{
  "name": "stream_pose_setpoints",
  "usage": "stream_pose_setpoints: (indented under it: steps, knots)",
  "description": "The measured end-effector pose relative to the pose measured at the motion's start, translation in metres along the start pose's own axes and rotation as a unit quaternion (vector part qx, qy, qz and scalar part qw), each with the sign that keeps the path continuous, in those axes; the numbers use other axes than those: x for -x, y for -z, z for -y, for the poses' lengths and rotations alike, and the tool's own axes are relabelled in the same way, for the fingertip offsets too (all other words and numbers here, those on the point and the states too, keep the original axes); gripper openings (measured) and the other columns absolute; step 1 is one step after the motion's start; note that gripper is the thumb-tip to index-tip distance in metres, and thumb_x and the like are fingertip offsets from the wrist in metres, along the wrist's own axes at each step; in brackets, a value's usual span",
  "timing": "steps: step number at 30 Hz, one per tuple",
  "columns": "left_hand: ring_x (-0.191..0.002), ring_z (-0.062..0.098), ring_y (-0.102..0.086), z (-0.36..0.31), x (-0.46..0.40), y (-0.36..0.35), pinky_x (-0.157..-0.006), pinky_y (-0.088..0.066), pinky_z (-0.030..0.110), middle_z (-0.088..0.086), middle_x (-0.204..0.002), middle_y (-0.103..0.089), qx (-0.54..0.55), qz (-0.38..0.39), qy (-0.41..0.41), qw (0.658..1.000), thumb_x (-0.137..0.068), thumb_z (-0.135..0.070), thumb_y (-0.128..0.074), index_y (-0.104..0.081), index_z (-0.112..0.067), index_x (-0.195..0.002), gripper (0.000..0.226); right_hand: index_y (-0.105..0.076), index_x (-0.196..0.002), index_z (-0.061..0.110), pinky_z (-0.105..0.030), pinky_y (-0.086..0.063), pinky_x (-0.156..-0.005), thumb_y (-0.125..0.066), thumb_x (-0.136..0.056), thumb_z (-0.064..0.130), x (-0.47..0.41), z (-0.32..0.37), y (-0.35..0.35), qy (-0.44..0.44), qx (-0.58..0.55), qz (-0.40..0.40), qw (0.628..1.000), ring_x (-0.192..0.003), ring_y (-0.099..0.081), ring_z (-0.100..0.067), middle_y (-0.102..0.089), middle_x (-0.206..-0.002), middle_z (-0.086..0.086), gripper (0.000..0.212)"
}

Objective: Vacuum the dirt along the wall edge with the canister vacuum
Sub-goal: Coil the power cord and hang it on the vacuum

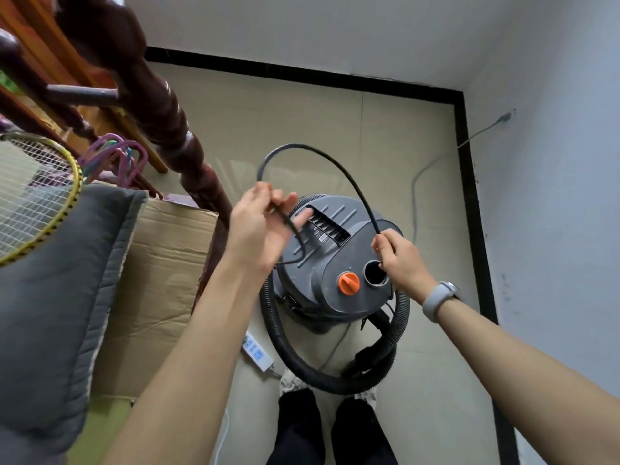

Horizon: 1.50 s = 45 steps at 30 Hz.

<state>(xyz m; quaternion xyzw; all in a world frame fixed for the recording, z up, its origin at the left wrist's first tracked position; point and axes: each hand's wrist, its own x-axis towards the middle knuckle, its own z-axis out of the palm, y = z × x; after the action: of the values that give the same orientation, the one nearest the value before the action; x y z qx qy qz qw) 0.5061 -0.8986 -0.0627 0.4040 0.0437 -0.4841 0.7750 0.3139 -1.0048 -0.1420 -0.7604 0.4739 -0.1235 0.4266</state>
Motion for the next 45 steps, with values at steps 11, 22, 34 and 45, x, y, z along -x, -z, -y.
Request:
stream_pose_setpoints:
  steps: [11,22,34,45]
  knots:
    - [-0.044,0.008,-0.048,-0.021,0.007,-0.028,-0.061,-0.058,0.027,-0.001,-0.054,-0.047,-0.058,0.020,0.086,0.994,-0.102,-0.014,-0.036,-0.051,-0.009,-0.090,0.020,-0.055,-0.071,0.025,-0.022,-0.035,-0.065,-0.048,-0.097,0.008,0.009,0.010,0.001,0.032,-0.075,-0.006,0.997,-0.059,-0.046,0.000,-0.049,-0.058,0.014,0.031]
    - [-0.034,0.002,-0.035,0.035,0.016,0.082,-0.047,-0.044,0.017,0.000,-0.064,-0.034,-0.218,-0.178,0.070,0.957,-0.104,-0.014,-0.029,-0.054,-0.016,-0.089,0.029,-0.064,-0.083,0.009,-0.016,-0.031,-0.045,-0.044,-0.099,0.011,0.058,0.049,-0.045,-0.044,-0.245,0.235,0.940,-0.042,-0.037,-0.005,-0.045,-0.048,0.006,0.026]
    - [-0.091,0.032,-0.053,0.005,0.018,0.121,-0.083,-0.040,0.031,0.016,-0.093,-0.051,-0.721,-0.077,-0.269,0.633,-0.093,-0.008,-0.055,-0.069,-0.005,-0.106,0.020,-0.061,-0.110,0.000,-0.040,-0.043,-0.087,-0.044,-0.089,0.001,0.050,0.006,-0.149,0.075,0.191,0.398,0.894,-0.104,-0.057,-0.038,-0.064,-0.109,-0.022,0.027]
    - [-0.055,0.008,-0.065,0.021,0.006,0.132,-0.058,-0.051,0.021,0.006,-0.074,-0.063,-0.368,-0.146,-0.077,0.915,-0.095,-0.007,-0.052,-0.058,-0.015,-0.083,0.016,-0.040,-0.142,0.018,-0.016,-0.040,-0.091,-0.036,-0.091,-0.006,-0.025,0.007,-0.100,0.051,0.194,0.387,0.900,-0.108,-0.060,-0.020,-0.063,-0.122,-0.008,0.057]
